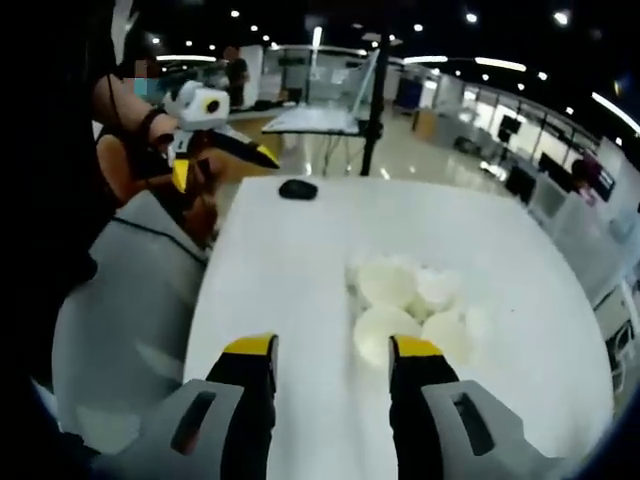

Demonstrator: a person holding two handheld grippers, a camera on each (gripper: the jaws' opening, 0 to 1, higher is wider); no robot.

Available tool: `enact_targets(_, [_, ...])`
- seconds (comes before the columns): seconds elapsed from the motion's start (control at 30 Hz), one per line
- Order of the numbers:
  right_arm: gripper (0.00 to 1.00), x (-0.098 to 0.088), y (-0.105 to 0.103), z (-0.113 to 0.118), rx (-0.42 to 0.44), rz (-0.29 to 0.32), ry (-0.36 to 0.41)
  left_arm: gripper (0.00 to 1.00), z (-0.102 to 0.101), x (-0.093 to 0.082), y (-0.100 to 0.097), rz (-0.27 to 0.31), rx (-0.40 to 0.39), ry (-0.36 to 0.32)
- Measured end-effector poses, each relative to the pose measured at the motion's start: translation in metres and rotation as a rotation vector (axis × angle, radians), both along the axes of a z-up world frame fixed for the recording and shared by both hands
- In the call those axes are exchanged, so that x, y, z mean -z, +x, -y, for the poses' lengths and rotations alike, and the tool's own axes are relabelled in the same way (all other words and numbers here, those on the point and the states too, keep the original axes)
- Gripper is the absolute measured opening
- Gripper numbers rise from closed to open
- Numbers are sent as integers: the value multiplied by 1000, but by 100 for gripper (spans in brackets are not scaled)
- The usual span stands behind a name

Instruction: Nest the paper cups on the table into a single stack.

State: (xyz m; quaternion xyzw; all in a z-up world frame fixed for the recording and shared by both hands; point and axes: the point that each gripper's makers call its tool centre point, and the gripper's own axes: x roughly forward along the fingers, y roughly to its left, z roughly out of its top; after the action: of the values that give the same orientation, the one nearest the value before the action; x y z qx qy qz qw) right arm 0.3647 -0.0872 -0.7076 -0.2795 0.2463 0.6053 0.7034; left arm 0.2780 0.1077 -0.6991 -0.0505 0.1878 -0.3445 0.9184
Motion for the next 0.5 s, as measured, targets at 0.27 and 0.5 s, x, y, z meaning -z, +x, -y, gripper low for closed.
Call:
enact_targets(0.27, [35, 12, 8, -7, -24, -24, -15, 100, -2, 6, -1, -11, -1, 7])
enact_targets(0.5, [34, 24, 16, -10, -20, -44, -39, 100, -6, 11, -2, -22, -11, 8])
